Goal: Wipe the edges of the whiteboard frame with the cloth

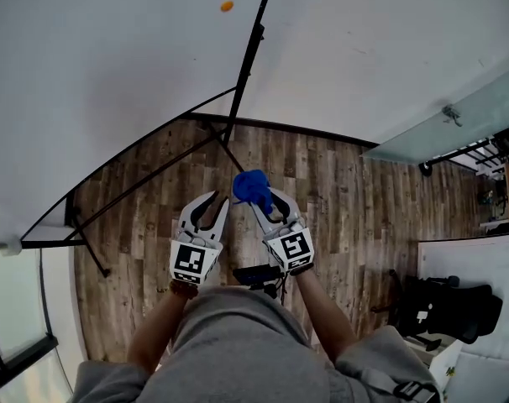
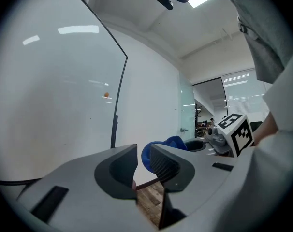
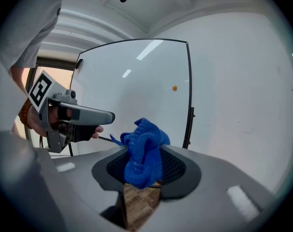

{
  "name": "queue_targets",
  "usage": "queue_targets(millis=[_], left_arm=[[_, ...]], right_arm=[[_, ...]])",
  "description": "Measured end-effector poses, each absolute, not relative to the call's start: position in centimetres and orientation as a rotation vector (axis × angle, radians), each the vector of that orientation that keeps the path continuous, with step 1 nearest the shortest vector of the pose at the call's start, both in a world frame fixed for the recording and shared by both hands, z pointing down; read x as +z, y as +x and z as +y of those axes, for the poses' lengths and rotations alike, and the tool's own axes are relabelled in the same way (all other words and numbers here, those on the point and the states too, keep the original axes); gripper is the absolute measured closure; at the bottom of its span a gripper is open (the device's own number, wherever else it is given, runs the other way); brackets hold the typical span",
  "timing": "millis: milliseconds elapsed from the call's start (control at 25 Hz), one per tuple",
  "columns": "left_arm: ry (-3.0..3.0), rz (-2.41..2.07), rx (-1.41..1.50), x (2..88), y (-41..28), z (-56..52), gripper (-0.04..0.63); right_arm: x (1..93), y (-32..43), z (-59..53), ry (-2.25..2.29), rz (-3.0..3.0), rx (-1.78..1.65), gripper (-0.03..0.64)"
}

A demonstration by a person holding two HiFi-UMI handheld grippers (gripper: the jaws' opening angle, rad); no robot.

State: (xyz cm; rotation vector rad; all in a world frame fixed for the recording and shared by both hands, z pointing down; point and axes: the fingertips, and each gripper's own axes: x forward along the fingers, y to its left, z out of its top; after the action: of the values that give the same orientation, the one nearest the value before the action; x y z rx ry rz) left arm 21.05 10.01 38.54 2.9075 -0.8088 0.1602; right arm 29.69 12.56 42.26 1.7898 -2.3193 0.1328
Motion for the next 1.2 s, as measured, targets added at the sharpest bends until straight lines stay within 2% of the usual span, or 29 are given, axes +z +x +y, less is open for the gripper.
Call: queue_targets(millis=[320, 520, 1200], left_arm=[[2.921, -0.745, 0.143, 39.2, 17.9, 4.6, 0.518], [2.878, -0.722, 0.210, 41.6, 18.6, 2.9, 0.518], [2.864, -0.818, 0.347, 42.4, 28.8, -8.0, 0.523]], right_arm=[[43.6, 26.8, 6.5, 1.780, -2.316, 0.079, 0.466], [45.5, 27.8, 3.9, 1.773, -2.312, 0.137, 0.466], [56.6, 39.0, -10.7, 1.685, -2.304, 0.282, 0.468]])
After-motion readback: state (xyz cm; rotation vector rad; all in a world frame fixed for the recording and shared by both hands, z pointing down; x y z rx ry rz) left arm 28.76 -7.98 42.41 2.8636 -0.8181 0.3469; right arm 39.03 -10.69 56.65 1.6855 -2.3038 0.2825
